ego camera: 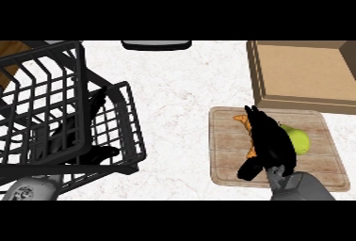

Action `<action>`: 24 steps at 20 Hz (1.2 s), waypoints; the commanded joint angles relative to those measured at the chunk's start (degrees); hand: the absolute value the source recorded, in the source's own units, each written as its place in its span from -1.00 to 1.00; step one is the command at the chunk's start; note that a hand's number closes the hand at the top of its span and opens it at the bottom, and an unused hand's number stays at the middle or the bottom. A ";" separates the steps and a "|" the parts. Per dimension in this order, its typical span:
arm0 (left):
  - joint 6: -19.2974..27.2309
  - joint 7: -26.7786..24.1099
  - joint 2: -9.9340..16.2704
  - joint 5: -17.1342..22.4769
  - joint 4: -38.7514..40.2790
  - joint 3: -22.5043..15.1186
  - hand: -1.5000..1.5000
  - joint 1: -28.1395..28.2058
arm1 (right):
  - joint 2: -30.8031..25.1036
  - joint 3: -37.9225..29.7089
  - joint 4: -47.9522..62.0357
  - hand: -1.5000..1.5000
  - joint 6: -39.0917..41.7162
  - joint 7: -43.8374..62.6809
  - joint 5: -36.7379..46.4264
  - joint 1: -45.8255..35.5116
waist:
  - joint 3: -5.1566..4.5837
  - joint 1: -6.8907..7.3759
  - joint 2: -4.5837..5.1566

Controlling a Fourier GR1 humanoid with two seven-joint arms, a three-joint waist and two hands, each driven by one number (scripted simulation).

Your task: Pick the croissant from the cutting board and place it in the cardboard box

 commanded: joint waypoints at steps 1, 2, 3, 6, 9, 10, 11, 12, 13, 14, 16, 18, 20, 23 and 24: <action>1.35 -1.73 -7.28 0.22 5.21 -2.50 0.00 -4.98 | 0.42 -1.16 4.06 -1.00 -1.18 -3.10 0.24 0.54 | -0.78 -1.10 0.71; 1.92 0.65 -7.68 -0.01 1.65 -3.75 0.00 -4.52 | 1.32 -0.95 4.05 -1.00 -0.46 -1.60 0.83 -0.70 | -0.77 -0.86 0.59; 0.04 2.71 -5.90 2.01 2.00 -1.71 0.00 -6.28 | 2.14 0.49 4.22 -1.00 -1.34 -1.93 2.10 0.34 | -0.76 -0.93 0.57; 0.74 3.20 -6.08 2.14 -1.01 -1.56 0.00 -4.02 | 3.25 0.18 7.82 -1.00 -2.91 -3.63 3.64 0.16 | -0.76 -0.45 0.50; 0.86 0.62 -7.05 1.13 1.93 -2.12 0.00 -4.90 | 1.59 -0.61 7.48 -1.00 -1.72 -3.84 4.05 1.08 | -0.78 -0.97 0.50; 0.76 1.99 -6.28 1.45 -1.54 -2.24 0.00 -2.63 | 0.78 -1.68 11.87 -1.00 -3.21 -6.77 4.77 0.40 | -0.75 -0.40 0.50; 0.79 0.40 -6.94 0.49 0.08 -3.09 0.00 -2.39 | 2.04 -1.49 10.08 -1.00 0.56 -3.16 4.26 -1.66 | -0.78 -0.51 0.49; 0.14 0.62 -6.92 0.54 3.10 -2.55 0.00 -4.92 | 1.73 -2.06 11.58 -1.00 -0.08 -4.89 4.50 -2.12 | -0.78 -0.73 0.58; 0.38 0.34 -6.84 0.59 0.89 -2.71 0.00 -3.09 | 3.89 -1.01 13.57 -1.00 -2.86 -5.04 6.13 -1.33 | -0.77 -0.45 0.55; 1.66 -1.19 -8.29 0.10 2.44 -3.10 0.00 -3.09 | 2.98 -0.63 15.40 -1.00 -4.51 -7.82 6.53 0.06 | -0.77 -0.60 0.65; -0.06 0.42 -7.42 0.82 2.96 -2.55 0.00 -4.89 | 4.42 -2.36 15.03 1.00 -2.45 -6.60 4.88 -1.99 | -0.77 -0.67 0.62; -0.16 -0.84 -6.97 0.27 5.13 -1.69 0.00 -5.95 | 2.20 -4.10 16.84 1.00 -3.22 -11.52 4.11 -1.17 | -0.77 -0.83 0.66; -2.22 -3.06 -5.15 2.72 3.38 0.25 0.00 -2.95 | 4.80 -0.29 16.04 1.00 -2.86 -8.28 7.67 -0.49 | -0.80 -0.54 0.55; 0.70 -3.49 -8.11 -1.29 5.25 -2.70 0.00 -3.63 | 1.87 -3.01 15.87 1.00 -2.62 -12.01 7.72 -1.87 | -0.79 -0.79 0.58; 1.78 1.22 -8.00 -0.95 -1.56 -3.62 0.00 -0.76 | -1.66 -3.36 15.77 1.00 -3.53 -18.42 6.66 0.36 | -0.74 -0.45 0.44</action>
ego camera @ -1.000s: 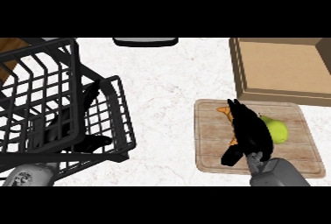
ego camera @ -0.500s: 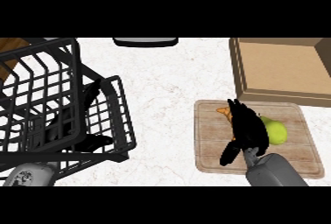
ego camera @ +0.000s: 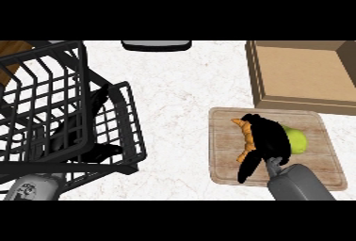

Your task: Pick the croissant from the cutting board and place it in the cardboard box

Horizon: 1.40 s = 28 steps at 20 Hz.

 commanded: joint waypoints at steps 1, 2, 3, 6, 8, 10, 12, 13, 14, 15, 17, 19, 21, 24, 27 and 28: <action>1.05 -1.86 -6.24 0.12 2.09 -3.13 0.00 -1.31 | -5.90 -1.56 0.86 1.00 2.59 -9.45 -1.71 -0.46 | -0.11 -0.85 1.11; 0.42 1.41 -5.20 1.06 -0.05 -2.49 0.00 -2.33 | -7.74 -1.24 0.44 1.00 3.21 -14.03 -2.77 -0.21 | -0.08 -0.76 1.07; 1.15 -1.30 -5.64 0.12 0.15 -3.28 0.00 -0.22 | -10.55 -0.96 1.73 1.00 0.15 -20.85 -2.70 2.56 | -0.04 -0.83 1.18; 1.56 0.59 -5.90 0.69 0.22 -2.72 0.00 -1.48 | -17.69 -3.38 -0.30 1.00 1.57 -33.07 -5.62 1.73 | -0.03 -1.34 1.15; -0.03 -0.99 -4.93 1.40 -0.21 -2.47 0.00 -0.07 | -17.46 -5.01 4.64 1.00 -1.37 -36.61 -4.10 -0.23 | -0.06 -0.39 1.20; 0.51 0.96 -4.99 1.15 -0.54 -2.06 0.00 -2.09 | -19.50 -7.22 5.10 1.00 -5.88 -40.54 -2.98 1.47 | -0.04 -0.82 1.12; -1.04 -0.03 -4.39 1.66 1.40 -1.72 0.00 -1.92 | -17.86 -8.71 5.58 1.00 -8.30 -39.91 -1.78 -1.07 | -0.08 -0.64 1.16; 0.49 0.19 -5.41 0.84 2.05 -1.98 0.00 -2.94 | -18.95 -9.02 3.13 1.00 -12.41 -40.78 -0.36 2.12 | -0.07 -1.49 1.09; 0.08 -0.63 -4.94 1.74 -0.47 -2.02 0.00 0.30 | -21.99 -11.58 -2.27 1.00 -8.09 -39.23 -3.26 1.34 | -0.14 -1.62 0.76; 1.74 1.79 -7.11 0.20 1.05 -3.47 0.00 -3.56 | -20.09 -10.93 -1.76 1.00 -9.13 -38.47 -2.07 0.41 | -0.12 -1.73 0.94; -0.32 -0.35 -4.75 1.62 1.07 -1.54 0.00 -1.72 | -20.88 -13.01 -4.58 1.00 -11.89 -39.53 -2.28 2.97 | -0.13 -1.80 0.86; 0.21 -0.37 -4.75 1.60 0.32 -1.49 0.00 0.30 | -22.87 -15.30 -11.55 1.00 -6.93 -38.00 -5.96 3.44 | -0.17 -1.83 0.71; 0.75 0.08 -5.02 0.96 3.09 -0.87 0.00 -3.29 | -24.68 -17.08 -16.69 1.00 -4.27 -38.11 -8.66 4.84 | -0.19 -2.65 0.73; 1.56 -0.11 -5.99 0.28 1.29 -2.66 0.00 -1.15 | -26.47 -21.26 -22.89 1.00 -2.20 -38.98 -13.93 7.44 | -0.18 -3.02 0.61; 0.85 -1.80 -4.23 1.23 2.67 -0.34 0.00 -0.88 | -25.33 -25.01 -30.99 1.00 -0.82 -35.58 -18.88 8.23 | -0.22 -3.17 0.61; 1.45 1.27 -4.48 0.95 -2.31 -1.98 0.00 1.23 | -26.33 -28.65 -31.66 1.00 -0.61 -36.17 -21.49 9.91 | -0.14 -2.83 0.43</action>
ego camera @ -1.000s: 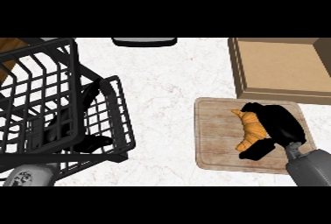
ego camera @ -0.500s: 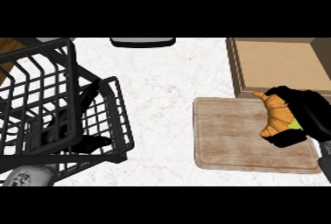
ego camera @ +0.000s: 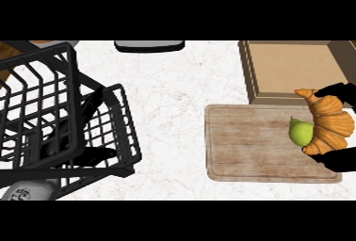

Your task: Pick the croissant from the cutting board and place it in the cardboard box

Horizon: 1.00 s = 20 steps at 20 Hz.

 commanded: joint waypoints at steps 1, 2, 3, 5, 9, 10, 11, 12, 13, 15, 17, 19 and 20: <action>1.39 1.03 -6.04 0.43 -2.52 -4.02 0.00 0.23 | -0.58 -6.71 -9.00 1.00 2.64 4.73 -6.15 1.52 | -0.68 -0.25 0.37; -0.47 0.71 -3.85 2.30 -0.78 -1.24 0.00 -0.42 | -0.83 -9.27 -12.68 1.00 2.70 5.47 -8.00 3.71 | -0.68 -0.84 0.32; -1.08 2.85 -3.94 2.57 -0.94 -1.47 0.00 -3.13 | -1.74 -11.55 -9.54 1.00 5.90 8.62 -10.93 -1.55 | -0.69 0.22 0.63; -0.77 2.88 -4.46 2.94 1.12 -0.47 0.00 -6.13 | -1.07 -14.03 -12.39 1.00 6.80 10.12 -14.10 0.75 | -0.68 -0.23 0.69; 0.71 -2.10 -7.51 -0.17 1.77 -4.18 0.00 -1.03 | -3.09 -19.50 -9.70 1.00 8.83 13.92 -15.32 -2.28 | -0.68 1.03 0.87; 0.60 1.04 -7.11 0.23 1.91 -2.82 0.00 -5.80 | -3.28 -19.39 -6.33 1.00 9.16 13.96 -15.62 -5.21 | -0.66 1.36 0.99; -0.02 1.94 -7.02 1.07 0.56 -2.89 0.00 -4.90 | -2.33 -19.50 -8.27 1.00 8.45 15.03 -14.63 -3.96 | -0.65 1.28 0.90; -0.79 1.97 -6.42 1.69 1.60 -1.73 0.00 -6.15 | -1.79 -18.59 -5.39 1.00 7.38 13.15 -12.24 -4.40 | -0.64 1.52 1.01; 0.32 -0.54 -7.89 -0.35 2.44 -4.09 0.00 -3.56 | -2.63 -18.84 -1.43 1.00 7.54 13.41 -12.83 -7.93 | -0.66 1.98 1.12; -2.10 0.90 -5.28 1.51 0.40 -1.43 0.00 -4.88 | -4.52 -20.00 -0.88 1.00 9.62 14.67 -13.42 -10.46 | -0.66 2.00 1.01; 0.12 2.37 -8.02 -0.42 0.67 -3.89 0.00 -4.87 | -5.39 -20.96 4.61 1.00 10.65 11.90 -14.86 -12.39 | -0.64 2.03 1.07; -0.35 -1.47 -8.30 -0.29 3.68 -3.37 0.00 -4.77 | -4.78 -18.33 8.86 1.00 9.41 13.25 -13.11 -17.61 | -0.68 2.50 1.24; -0.60 2.63 -7.92 -0.07 2.26 -3.08 0.00 -7.76 | -3.44 -15.60 9.72 1.00 9.22 15.08 -12.55 -20.23 | -0.67 2.67 1.23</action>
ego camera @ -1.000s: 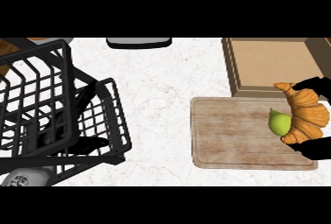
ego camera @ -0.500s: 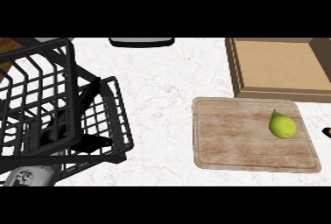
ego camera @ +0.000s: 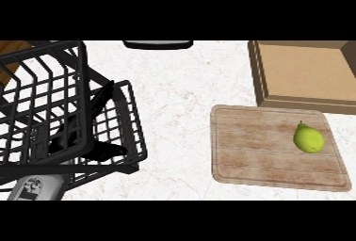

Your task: Pick the croissant from the cutting board and place it in the cardboard box

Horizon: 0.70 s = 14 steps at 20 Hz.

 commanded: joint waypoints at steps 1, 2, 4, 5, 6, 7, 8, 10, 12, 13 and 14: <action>-0.51 -2.49 -4.69 1.34 0.24 -2.16 0.00 0.77 | 0.48 1.83 8.26 1.00 -0.31 -1.65 1.29 -6.56 | -0.41 0.06 0.36; 0.39 -0.33 -5.44 0.85 1.10 -1.88 0.00 -1.11 | 1.08 3.12 8.00 1.00 0.11 0.74 1.50 -8.64 | -0.42 -0.15 0.31; 0.80 -3.31 -6.18 -0.40 2.33 -2.97 0.00 -1.13 | 1.08 2.87 17.43 1.00 -1.59 -5.23 2.82 -11.57 | -0.40 0.45 0.62; 2.28 -3.35 -7.34 -1.75 2.47 -3.82 0.00 -0.63 | 1.76 2.67 15.39 1.00 -1.23 -2.56 2.20 -12.17 | -0.41 -0.11 0.41; -0.54 -1.43 -4.87 0.87 0.09 -2.27 0.00 0.05 | 3.93 4.04 18.87 1.00 -4.59 -4.87 5.09 -11.84 | -0.38 0.37 0.45; 0.84 -1.66 -6.30 -0.54 1.71 -2.91 0.00 -1.19 | 3.79 4.87 18.03 1.00 -3.62 -2.09 5.30 -14.09 | -0.41 -0.03 0.38; -1.37 -0.19 -4.80 2.64 1.85 -0.32 0.00 -4.10 | 5.18 6.06 22.95 1.00 -5.75 -3.85 7.04 -16.03 | -0.40 0.62 0.65; 0.12 0.43 -6.04 0.16 -0.72 -3.60 0.00 -0.48 | 3.42 6.32 27.41 1.00 -5.77 -5.73 9.36 -18.70 | -0.38 0.87 0.55; 0.14 0.13 -6.66 -0.11 2.70 -2.85 0.00 -3.87 | 3.80 6.66 30.55 1.00 -6.68 -7.13 10.64 -20.59 | -0.39 0.20 0.59; 0.52 0.87 -7.21 0.88 2.41 -2.42 0.00 -3.93 | 2.31 5.98 33.29 1.00 -6.60 -7.67 11.28 -22.36 | -0.39 0.48 0.71; -0.50 0.55 -5.44 1.32 -0.56 -1.99 0.00 -1.33 | 3.62 7.74 34.94 1.00 -7.72 -9.44 13.11 -21.49 | -0.37 0.61 0.52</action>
